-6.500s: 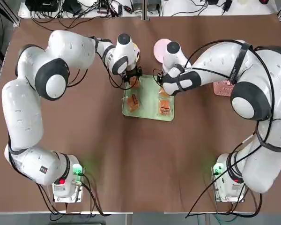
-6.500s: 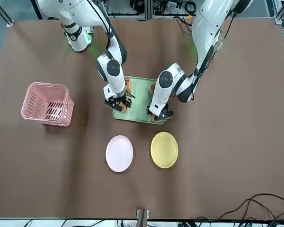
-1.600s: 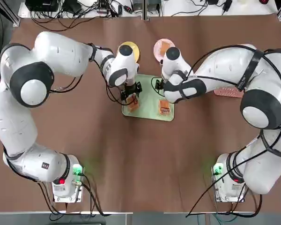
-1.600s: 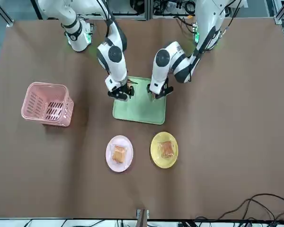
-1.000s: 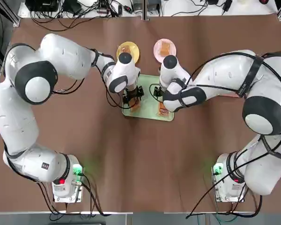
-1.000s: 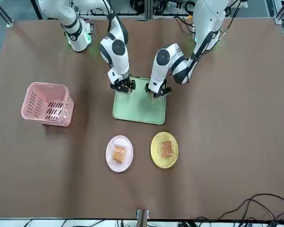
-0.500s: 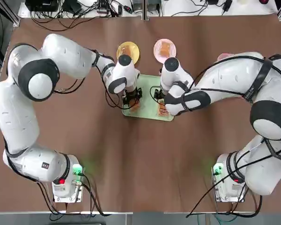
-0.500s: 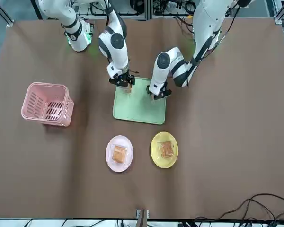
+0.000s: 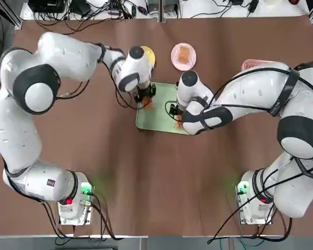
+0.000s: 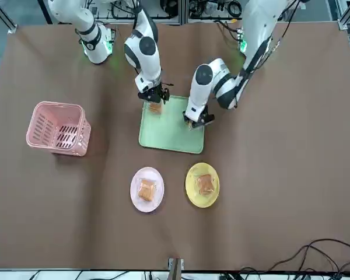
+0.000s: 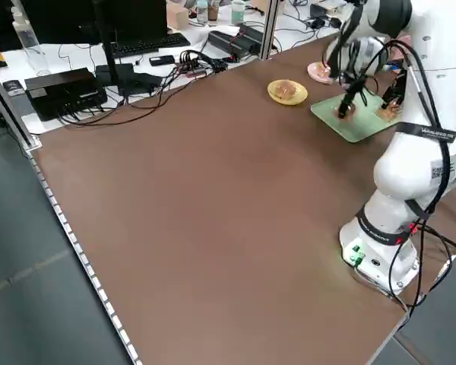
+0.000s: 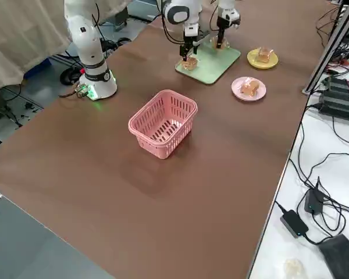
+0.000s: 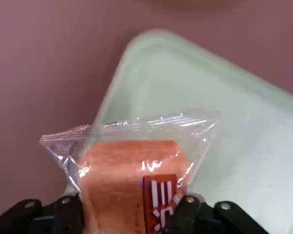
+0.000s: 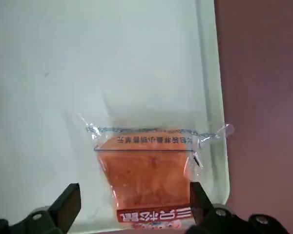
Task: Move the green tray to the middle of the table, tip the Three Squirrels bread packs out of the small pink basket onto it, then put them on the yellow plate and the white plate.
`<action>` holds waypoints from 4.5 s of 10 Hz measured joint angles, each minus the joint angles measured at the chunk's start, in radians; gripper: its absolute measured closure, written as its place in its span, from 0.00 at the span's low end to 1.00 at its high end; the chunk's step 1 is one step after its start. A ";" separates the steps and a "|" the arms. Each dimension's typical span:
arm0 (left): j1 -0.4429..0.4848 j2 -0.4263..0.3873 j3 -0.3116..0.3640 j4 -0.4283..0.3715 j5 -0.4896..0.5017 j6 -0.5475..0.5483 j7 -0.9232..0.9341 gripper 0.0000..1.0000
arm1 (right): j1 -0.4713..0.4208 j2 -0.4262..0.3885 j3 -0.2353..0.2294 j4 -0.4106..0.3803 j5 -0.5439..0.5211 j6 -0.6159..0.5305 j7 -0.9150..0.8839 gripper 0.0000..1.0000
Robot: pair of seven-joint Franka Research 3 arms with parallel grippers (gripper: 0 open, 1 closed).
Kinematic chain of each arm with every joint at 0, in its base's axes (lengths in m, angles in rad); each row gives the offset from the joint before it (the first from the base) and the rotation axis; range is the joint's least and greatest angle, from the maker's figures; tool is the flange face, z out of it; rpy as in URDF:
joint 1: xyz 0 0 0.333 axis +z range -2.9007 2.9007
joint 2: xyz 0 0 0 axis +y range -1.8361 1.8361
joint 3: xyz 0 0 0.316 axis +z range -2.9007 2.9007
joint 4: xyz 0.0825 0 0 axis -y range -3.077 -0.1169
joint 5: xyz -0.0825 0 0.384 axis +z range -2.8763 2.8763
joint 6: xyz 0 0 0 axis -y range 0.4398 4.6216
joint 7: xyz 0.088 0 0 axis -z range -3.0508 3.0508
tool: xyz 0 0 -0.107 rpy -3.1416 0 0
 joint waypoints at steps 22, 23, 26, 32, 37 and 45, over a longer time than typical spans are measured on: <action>0.024 0.368 0.163 0.678 0.089 -0.140 0.385 0.46 | 0.000 0.066 -0.021 -0.002 0.000 0.099 0.000 0.01; 0.023 0.368 0.162 0.685 0.089 -0.138 0.384 0.46 | 0.000 0.059 -0.021 -0.002 0.000 0.090 0.000 0.01; 0.018 0.373 0.162 0.701 0.089 -0.123 0.366 0.46 | 0.000 0.051 -0.023 -0.003 -0.001 0.074 0.000 0.01; 0.004 0.433 0.162 0.729 0.089 -0.091 0.339 0.46 | 0.000 0.054 -0.027 -0.004 -0.001 0.076 -0.001 0.02; 0.004 0.438 0.162 0.733 0.089 -0.091 0.326 0.46 | 0.000 0.064 -0.027 -0.002 -0.002 0.123 -0.001 0.30; 0.004 0.447 0.162 0.735 0.089 -0.090 0.325 0.16 | -0.001 0.021 -0.098 0.026 -0.002 0.117 -0.005 0.54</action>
